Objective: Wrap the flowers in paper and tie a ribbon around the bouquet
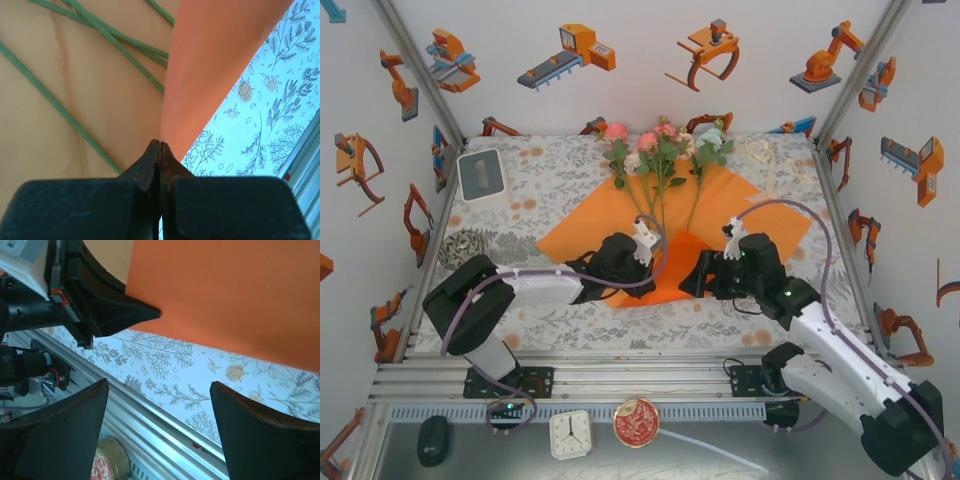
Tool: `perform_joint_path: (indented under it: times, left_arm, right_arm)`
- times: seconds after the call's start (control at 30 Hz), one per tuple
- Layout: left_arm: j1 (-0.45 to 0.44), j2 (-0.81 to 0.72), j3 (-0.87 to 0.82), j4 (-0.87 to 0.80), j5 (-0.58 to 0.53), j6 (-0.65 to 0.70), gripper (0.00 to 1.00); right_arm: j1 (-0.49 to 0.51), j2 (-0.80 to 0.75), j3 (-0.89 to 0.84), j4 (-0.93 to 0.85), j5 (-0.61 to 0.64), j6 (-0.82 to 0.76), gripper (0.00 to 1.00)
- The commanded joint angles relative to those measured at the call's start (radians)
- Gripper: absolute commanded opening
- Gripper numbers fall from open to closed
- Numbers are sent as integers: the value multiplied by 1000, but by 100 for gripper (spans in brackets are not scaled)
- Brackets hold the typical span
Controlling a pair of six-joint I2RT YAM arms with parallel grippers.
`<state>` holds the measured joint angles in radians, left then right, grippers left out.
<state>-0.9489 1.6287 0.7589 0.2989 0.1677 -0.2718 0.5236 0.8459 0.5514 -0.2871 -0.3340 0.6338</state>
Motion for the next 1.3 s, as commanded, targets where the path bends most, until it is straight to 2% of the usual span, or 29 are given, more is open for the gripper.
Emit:
perform_joint_path:
  times: [0.0, 0.1, 0.3, 0.43, 0.57, 0.67, 0.73, 0.8, 0.9, 0.97, 1.03, 1.17, 1.27]
  left_arm:
    - [4, 10, 49, 15, -7, 43, 5]
    - [4, 15, 66, 7, -15, 98, 6]
    - [8, 57, 68, 79, -17, 157, 14]
    - [9, 95, 81, 93, -66, 160, 28]
    - [10, 84, 63, 113, -112, 166, 37]
    - [10, 35, 41, 95, -149, 178, 46]
    - [7, -29, 29, 33, -177, 184, 54]
    - [-4, -103, 21, -58, -225, 186, 59]
    - [-59, -202, 37, -218, -269, 188, 59]
    - [-95, -230, 39, -246, -185, 177, 57]
    - [-112, -204, 39, -228, -104, 138, 55]
    - [-103, -109, 6, -131, -167, 120, 43]
    - [-78, -50, -2, -73, -132, 103, 37]
  right_arm:
    - [7, 74, -46, 244, 50, 54, 73]
    - [9, 163, -64, 336, 114, 50, 73]
    - [9, 307, -51, 326, 228, 5, 74]
    - [9, 351, -70, 369, 233, 9, 74]
    - [9, 378, -82, 371, 262, 12, 74]
    - [9, 405, -80, 371, 266, 9, 75]
    - [9, 419, -74, 364, 282, 10, 75]
    - [9, 425, -69, 351, 302, 18, 75]
    - [9, 425, -57, 321, 323, 28, 75]
    - [9, 420, -51, 316, 318, 31, 75]
    - [9, 417, -47, 319, 304, 36, 75]
    - [9, 400, -38, 301, 300, 57, 75]
    - [9, 369, -25, 254, 287, 80, 75]
